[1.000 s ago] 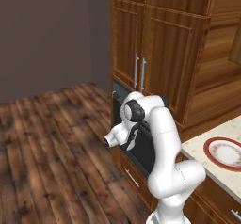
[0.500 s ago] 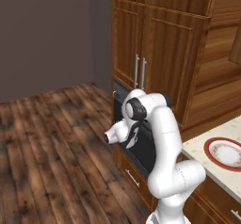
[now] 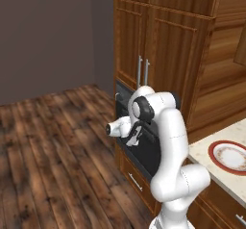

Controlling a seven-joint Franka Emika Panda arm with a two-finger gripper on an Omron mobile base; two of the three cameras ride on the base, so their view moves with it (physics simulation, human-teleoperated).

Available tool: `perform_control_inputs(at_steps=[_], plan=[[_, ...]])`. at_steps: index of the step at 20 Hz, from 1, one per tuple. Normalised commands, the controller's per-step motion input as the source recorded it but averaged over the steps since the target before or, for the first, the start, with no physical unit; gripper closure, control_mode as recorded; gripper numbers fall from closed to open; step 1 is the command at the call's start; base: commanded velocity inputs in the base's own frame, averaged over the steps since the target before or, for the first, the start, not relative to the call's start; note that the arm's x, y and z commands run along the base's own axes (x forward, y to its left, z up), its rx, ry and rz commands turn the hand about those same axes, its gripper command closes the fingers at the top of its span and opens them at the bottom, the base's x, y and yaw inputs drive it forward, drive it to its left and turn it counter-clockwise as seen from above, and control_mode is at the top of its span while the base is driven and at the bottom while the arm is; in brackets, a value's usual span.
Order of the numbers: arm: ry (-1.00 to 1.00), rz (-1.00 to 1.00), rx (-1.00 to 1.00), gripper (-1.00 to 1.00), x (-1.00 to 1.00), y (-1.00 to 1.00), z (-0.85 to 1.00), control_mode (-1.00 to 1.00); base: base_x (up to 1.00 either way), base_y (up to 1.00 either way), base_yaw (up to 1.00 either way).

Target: Take the baked cake out of the oven and place it on the plate for cooling. Then close the oven door.

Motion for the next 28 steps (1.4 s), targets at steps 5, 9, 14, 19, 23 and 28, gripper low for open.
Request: perform_control_inputs(at_steps=[5, 9, 14, 19, 23, 28], plan=[[0.44, 0.02, 0.13, 1.00, 0.00, 0.23, -0.48, -1.00, 0.00, 0.00, 0.00], [0.41, 0.02, 0.09, 1.00, -0.12, 0.42, -0.61, -1.00, 0.00, 0.00, 0.00], [0.36, 0.02, 0.05, 1.00, -0.30, 0.60, -0.73, -1.00, 0.00, 0.00, 0.00], [0.33, 0.03, 0.00, 1.00, -0.47, 0.72, -0.91, -1.00, 0.00, 0.00, 0.00], [0.33, 0.02, 0.00, 1.00, -0.49, 0.81, -1.00, -1.00, 0.00, 0.00, 0.00], [0.35, 0.01, 0.00, 1.00, -0.43, 0.77, -1.00, -1.00, 0.00, 0.00, 0.00]])
